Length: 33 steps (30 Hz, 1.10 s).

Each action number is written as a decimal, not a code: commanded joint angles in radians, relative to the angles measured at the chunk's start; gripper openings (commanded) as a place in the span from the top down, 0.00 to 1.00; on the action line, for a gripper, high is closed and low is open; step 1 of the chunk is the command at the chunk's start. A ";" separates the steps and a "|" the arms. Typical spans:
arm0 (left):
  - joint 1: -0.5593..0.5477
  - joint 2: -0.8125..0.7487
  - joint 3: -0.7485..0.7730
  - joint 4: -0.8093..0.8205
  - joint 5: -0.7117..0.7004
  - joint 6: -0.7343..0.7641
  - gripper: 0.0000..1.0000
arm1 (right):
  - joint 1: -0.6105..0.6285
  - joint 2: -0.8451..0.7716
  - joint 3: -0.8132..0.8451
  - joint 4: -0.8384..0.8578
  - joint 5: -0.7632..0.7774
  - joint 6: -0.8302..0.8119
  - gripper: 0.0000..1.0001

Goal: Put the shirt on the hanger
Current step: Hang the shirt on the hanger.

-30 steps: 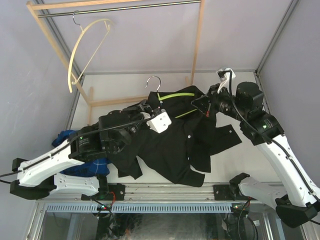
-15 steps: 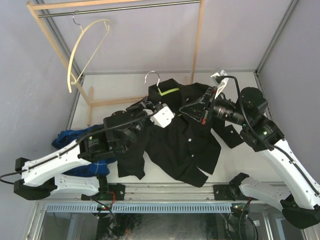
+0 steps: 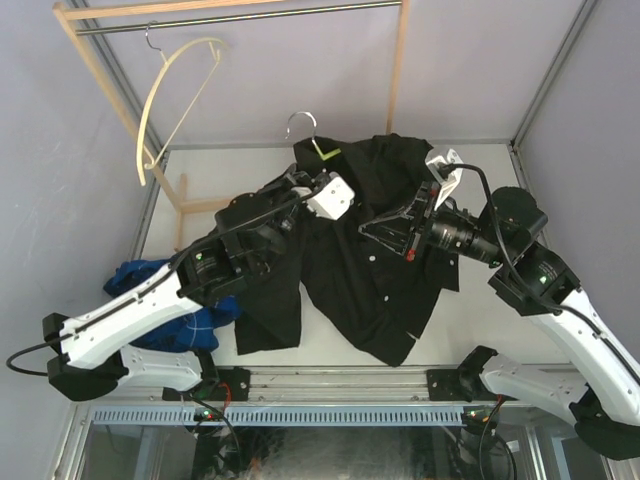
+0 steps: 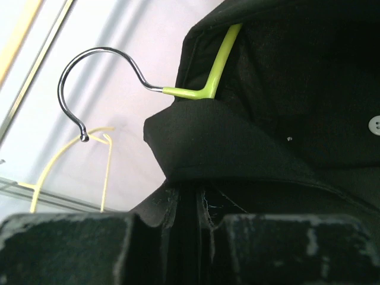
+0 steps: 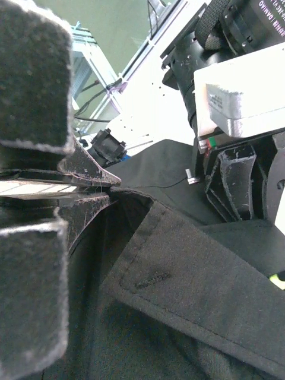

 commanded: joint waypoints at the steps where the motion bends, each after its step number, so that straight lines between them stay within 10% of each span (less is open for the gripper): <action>1: 0.032 0.024 0.185 0.209 0.015 0.090 1.00 | -0.011 0.019 0.102 0.019 -0.034 -0.018 1.00; 9: 0.038 0.052 0.287 0.226 0.089 0.223 1.00 | -0.040 0.117 0.263 -0.043 0.001 -0.076 0.99; 15: 0.038 -0.087 0.090 0.181 0.109 0.187 0.99 | -0.049 0.016 0.170 -0.186 0.250 -0.175 0.58; 23: 0.038 -0.264 -0.101 0.069 0.074 0.067 1.00 | -0.091 -0.182 -0.031 -0.308 0.541 -0.210 0.40; 33: 0.038 -0.275 -0.081 -0.079 0.076 -0.023 1.00 | -0.008 -0.269 -0.382 0.064 0.567 -0.063 0.13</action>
